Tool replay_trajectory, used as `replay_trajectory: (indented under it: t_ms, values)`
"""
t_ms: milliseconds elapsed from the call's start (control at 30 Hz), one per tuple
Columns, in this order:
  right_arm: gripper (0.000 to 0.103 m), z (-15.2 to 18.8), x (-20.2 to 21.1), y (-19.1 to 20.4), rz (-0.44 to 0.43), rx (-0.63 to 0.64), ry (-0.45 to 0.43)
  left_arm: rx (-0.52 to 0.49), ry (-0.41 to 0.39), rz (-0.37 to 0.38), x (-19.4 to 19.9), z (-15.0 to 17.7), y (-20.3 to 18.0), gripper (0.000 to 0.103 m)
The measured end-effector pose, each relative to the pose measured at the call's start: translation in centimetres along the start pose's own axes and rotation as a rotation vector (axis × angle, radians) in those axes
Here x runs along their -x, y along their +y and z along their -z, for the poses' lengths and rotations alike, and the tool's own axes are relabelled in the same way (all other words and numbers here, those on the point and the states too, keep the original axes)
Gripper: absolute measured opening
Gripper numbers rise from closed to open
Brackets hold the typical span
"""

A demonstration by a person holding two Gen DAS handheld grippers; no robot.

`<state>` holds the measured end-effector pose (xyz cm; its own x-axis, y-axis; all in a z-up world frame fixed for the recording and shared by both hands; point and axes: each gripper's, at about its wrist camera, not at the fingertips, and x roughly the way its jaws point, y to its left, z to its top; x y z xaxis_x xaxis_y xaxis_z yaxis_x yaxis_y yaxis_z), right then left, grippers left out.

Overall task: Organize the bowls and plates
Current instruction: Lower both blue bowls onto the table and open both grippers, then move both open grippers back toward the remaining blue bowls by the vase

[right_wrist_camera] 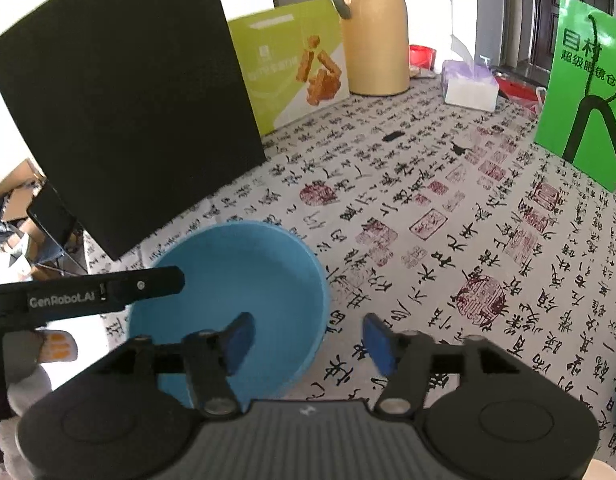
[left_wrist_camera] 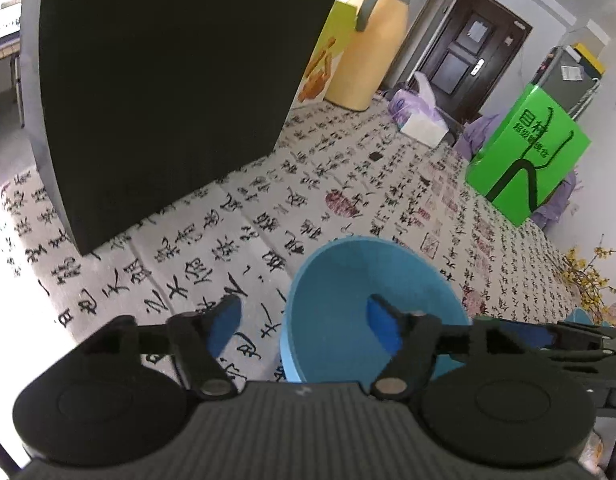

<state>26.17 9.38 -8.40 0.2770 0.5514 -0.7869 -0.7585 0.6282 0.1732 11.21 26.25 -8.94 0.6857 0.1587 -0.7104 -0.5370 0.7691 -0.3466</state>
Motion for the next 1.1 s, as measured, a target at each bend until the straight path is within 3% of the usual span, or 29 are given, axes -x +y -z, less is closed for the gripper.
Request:
replay_trajectory:
  t_ms: [67, 200, 333, 767, 1100]
  values:
    - [0.068, 0.3, 0.8, 0.0, -0.002, 0.006, -0.028, -0.016, -0.031, -0.003, 0.7, 0.0, -0.1, 0.082]
    - [0.089, 1.0, 2.4, -0.2, 0.008, 0.011, -0.094, -0.044, -0.097, -0.016, 2.1, 0.0, -0.5, 0.098]
    - [0.103, 1.9, 4.0, -0.8, -0.002, -0.006, -0.155, -0.073, -0.164, 0.015, 3.7, 0.3, -0.9, 0.103]
    - [0.103, 5.4, 8.5, -2.1, 0.105, -0.026, -0.350, -0.126, -0.289, 0.066, 6.2, 2.1, -2.6, 0.103]
    - [0.103, 7.7, 9.7, -3.8, 0.118, -0.073, -0.356, -0.191, -0.342, 0.101, 7.2, 3.0, -4.5, 0.103]
